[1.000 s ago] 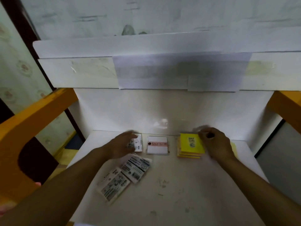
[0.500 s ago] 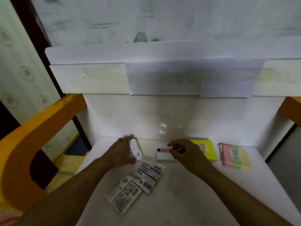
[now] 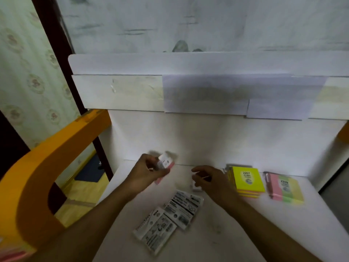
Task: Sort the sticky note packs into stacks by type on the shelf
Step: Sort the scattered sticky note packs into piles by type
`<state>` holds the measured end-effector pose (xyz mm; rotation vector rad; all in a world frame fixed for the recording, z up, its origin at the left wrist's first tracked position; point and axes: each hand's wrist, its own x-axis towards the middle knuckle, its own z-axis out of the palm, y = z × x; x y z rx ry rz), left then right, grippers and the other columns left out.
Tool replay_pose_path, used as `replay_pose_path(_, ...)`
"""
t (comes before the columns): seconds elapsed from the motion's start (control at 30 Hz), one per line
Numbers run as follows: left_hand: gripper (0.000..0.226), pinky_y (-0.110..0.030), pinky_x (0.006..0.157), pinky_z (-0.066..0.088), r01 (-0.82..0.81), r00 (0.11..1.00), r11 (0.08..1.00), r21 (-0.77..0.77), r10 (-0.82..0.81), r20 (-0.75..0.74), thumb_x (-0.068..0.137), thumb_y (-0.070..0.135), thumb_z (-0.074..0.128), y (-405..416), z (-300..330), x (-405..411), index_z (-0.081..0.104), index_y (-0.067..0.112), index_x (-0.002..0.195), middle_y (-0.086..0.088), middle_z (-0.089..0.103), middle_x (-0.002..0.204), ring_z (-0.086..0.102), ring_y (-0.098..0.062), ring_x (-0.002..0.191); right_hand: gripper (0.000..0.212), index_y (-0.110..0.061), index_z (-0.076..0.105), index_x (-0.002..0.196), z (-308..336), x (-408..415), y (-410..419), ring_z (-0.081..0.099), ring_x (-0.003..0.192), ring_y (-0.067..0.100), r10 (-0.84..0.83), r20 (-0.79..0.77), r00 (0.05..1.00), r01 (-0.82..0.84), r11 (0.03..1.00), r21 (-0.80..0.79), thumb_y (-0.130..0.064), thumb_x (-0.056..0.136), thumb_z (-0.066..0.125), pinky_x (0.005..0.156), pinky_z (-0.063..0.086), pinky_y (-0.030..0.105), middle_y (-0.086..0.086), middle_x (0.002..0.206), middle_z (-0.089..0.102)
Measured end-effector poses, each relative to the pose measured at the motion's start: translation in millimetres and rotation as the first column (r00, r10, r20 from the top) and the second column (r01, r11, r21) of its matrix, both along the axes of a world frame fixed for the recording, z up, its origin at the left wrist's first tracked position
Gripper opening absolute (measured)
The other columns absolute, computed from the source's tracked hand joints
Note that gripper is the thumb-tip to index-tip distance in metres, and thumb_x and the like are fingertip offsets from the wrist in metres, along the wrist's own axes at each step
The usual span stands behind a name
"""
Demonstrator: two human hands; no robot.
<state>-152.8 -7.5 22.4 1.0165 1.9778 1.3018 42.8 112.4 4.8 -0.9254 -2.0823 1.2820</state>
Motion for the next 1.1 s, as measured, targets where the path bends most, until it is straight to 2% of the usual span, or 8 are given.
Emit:
replay_pose_path(0.07,0.023,-0.03,0.083,0.051,0.066,0.941,0.994,0.091,-0.093,0.325,0.084,0.033,0.065,2.2,17.1,13.3,0.061,0.016,0.099,-0.005,0.069,0.103,0.063,-0.025,0.102,0.012,-0.034,0.067,0.096,6.2,-5.7,-5.7,0.072,0.078,0.014,-0.007,-0.08,0.997,-0.004,0.992,-0.13,-0.027,0.086,0.068,0.072,0.059,0.038,-0.002,0.088,0.073)
replay_pose_path(0.17,0.041,-0.041,0.099,0.048,0.116,0.729,0.969,0.22,-0.233,0.644,0.086,0.036,0.053,5.8,27.9,32.8,0.057,0.015,0.121,-0.014,0.068,0.119,0.063,-0.031,0.113,0.027,-0.03,0.063,0.112,12.8,-11.9,-12.6,0.071,0.087,0.015,0.008,-0.133,0.991,-0.046,0.956,-0.29,-0.041,0.088,0.063,0.074,0.059,0.038,-0.004,0.103,0.072)
replay_pose_path(0.3,0.053,-0.046,0.103,0.046,0.125,0.673,0.967,0.224,-0.248,0.697,0.084,0.039,0.052,12.3,23.3,50.0,0.053,0.009,0.128,-0.02,0.066,0.121,0.061,-0.037,0.115,0.029,-0.024,0.062,0.115,18.0,-5.9,-16.3,0.074,0.084,0.023,-0.033,-0.208,0.977,-0.068,0.885,-0.461,-0.038,0.089,0.063,0.07,0.059,0.035,0.004,0.102,0.074)
replay_pose_path(0.47,0.053,-0.045,0.098,0.051,0.137,0.665,0.967,0.215,-0.251,0.704,0.089,0.04,0.051,15.3,11.5,60.8,0.052,0.009,0.131,-0.019,0.065,0.123,0.062,-0.036,0.114,0.03,-0.017,0.062,0.113,11.1,6.6,-15.5,0.074,0.079,0.026,-0.081,-0.237,0.968,-0.041,0.883,-0.468,-0.023,0.084,0.071,0.07,0.06,0.037,0.005,0.096,0.075)
replay_pose_path(0.77,0.034,-0.035,0.087,0.053,0.13,0.84,0.988,0.083,-0.154,0.521,0.101,0.034,0.04,23.4,4.3,70.4,0.063,0.015,0.117,-0.007,0.073,0.108,0.068,-0.024,0.102,0.028,-0.018,0.056,0.099,12.2,31.1,0.7,0.066,0.066,0.016,-0.138,-0.261,0.955,0.046,0.943,-0.33,-0.006,0.08,0.073,0.048,0.051,0.024,0.009,0.09,0.069)
replay_pose_path(0.87,0.024,-0.025,0.071,0.05,0.179,0.965,0.983,0.036,-0.183,0.186,0.099,0.029,0.047,28.8,0.9,77.6,0.068,0.02,0.102,0.001,0.074,0.098,0.068,-0.013,0.082,0.027,-0.013,0.058,0.105,25.8,55.4,16.6,0.064,0.068,0.018,-0.215,-0.291,0.932,0.128,0.948,-0.291,-0.006,0.082,0.072,0.047,0.052,0.025,0.009,0.088,0.065)
replay_pose_path(0.97,0.018,-0.013,0.06,0.046,0.148,0.982,0.988,0.037,-0.142,-0.125,0.097,0.023,0.054,32.8,-9.7,71.3,0.069,0.023,0.088,0.008,0.072,0.088,0.062,-0.004,0.067,0.028,-0.013,0.06,0.111,39.3,98.2,46.3,0.061,0.065,0.02,-0.363,-0.358,0.861,0.265,0.919,-0.293,-0.009,0.085,0.069,0.048,0.05,0.025,0.006,0.083,0.062)
replay_pose_path(1.1,0.012,-0.012,0.066,0.043,0.114,0.952,0.989,-0.098,-0.137,-0.273,0.095,0.028,0.055,29.7,-28.6,58.5,0.063,0.036,0.091,0.017,0.065,0.094,0.061,-0.003,0.085,0.025,-0.011,0.06,0.112,30.4,166.8,90.8,0.061,0.064,0.02,-0.551,-0.285,0.785,0.478,0.83,-0.288,-0.015,0.088,0.066,0.053,0.047,0.026,0.01,0.088,0.068)
